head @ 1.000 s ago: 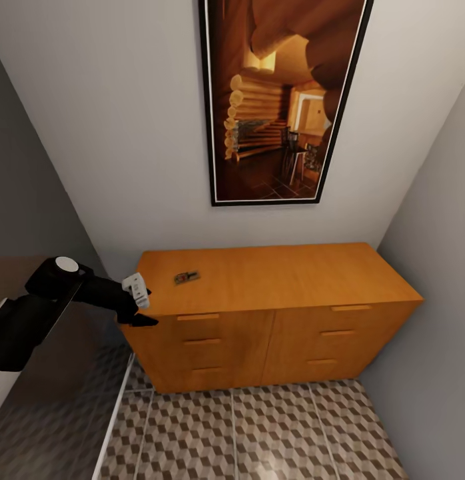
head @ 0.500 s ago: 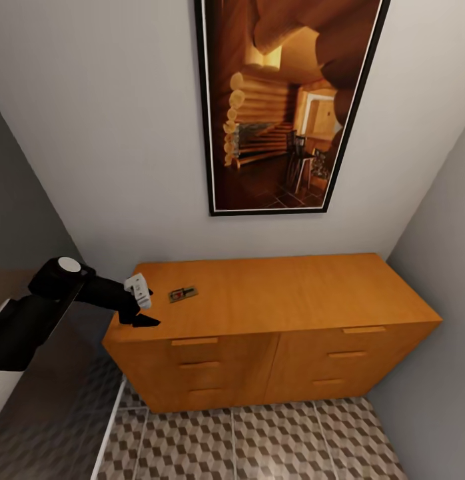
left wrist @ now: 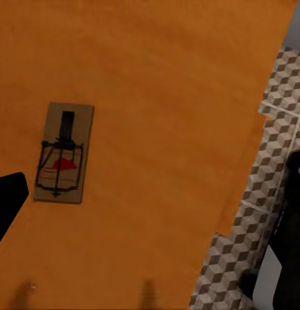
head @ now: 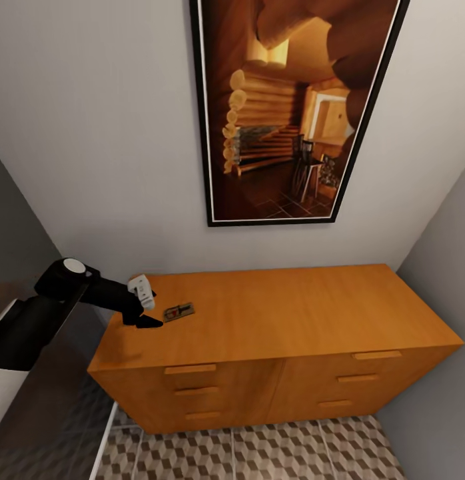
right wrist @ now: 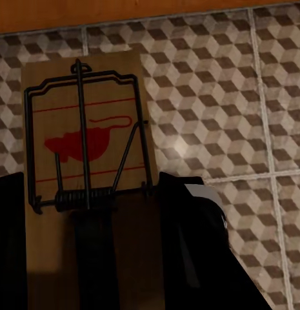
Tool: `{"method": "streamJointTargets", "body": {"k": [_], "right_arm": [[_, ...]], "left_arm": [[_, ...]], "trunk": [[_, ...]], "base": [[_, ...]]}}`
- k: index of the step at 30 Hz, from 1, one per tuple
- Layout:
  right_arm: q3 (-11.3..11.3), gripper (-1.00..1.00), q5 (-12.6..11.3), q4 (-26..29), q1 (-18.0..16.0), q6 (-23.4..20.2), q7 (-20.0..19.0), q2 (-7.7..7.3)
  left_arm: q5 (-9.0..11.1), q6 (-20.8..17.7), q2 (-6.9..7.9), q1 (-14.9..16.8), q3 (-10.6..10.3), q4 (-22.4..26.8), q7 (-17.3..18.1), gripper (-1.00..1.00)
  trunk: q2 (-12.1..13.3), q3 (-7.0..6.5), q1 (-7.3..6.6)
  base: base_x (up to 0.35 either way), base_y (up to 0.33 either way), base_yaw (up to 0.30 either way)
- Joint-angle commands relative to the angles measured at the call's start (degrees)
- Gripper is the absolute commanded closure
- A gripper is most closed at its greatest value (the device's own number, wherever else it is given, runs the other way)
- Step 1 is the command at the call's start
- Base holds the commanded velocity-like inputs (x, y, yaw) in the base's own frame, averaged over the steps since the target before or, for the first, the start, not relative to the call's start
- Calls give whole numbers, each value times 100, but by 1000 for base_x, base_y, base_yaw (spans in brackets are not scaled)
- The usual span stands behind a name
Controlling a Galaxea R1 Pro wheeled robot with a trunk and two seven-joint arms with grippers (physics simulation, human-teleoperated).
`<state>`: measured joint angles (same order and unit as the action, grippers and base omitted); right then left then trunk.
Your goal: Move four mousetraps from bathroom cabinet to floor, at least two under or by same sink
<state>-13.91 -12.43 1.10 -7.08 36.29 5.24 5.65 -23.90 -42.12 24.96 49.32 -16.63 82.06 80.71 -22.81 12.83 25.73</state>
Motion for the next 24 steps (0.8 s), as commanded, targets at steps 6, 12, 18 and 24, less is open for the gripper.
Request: {"method": "streamJointTargets", "body": {"k": [6, 12, 18, 24], "right_arm": [[-51, 100, -49, -4, -4, 18, 12, -3], [-51, 100, -49, -7, -4, 18, 12, -10], [-51, 100, -49, -10, -4, 18, 12, -11], [-50, 100, -49, -12, -2, 18, 12, -11]], "left_arm": [[-43, -53, -15, 7, -7, -86, 20, -100], [-48, -45, -11, 7, -8, -157, -12, -100], [-52, -35, -9, 7, -13, -235, -24, -100], [-53, -28, -9, 5, -30, -279, -31, -100]], "trunk": [[-11, 11, 6], [-11, 11, 6], [-11, 11, 6], [-11, 11, 6]], "base": [[223, 0, 0], [119, 0, 0], [22, 0, 0], [3, 0, 0]]}}
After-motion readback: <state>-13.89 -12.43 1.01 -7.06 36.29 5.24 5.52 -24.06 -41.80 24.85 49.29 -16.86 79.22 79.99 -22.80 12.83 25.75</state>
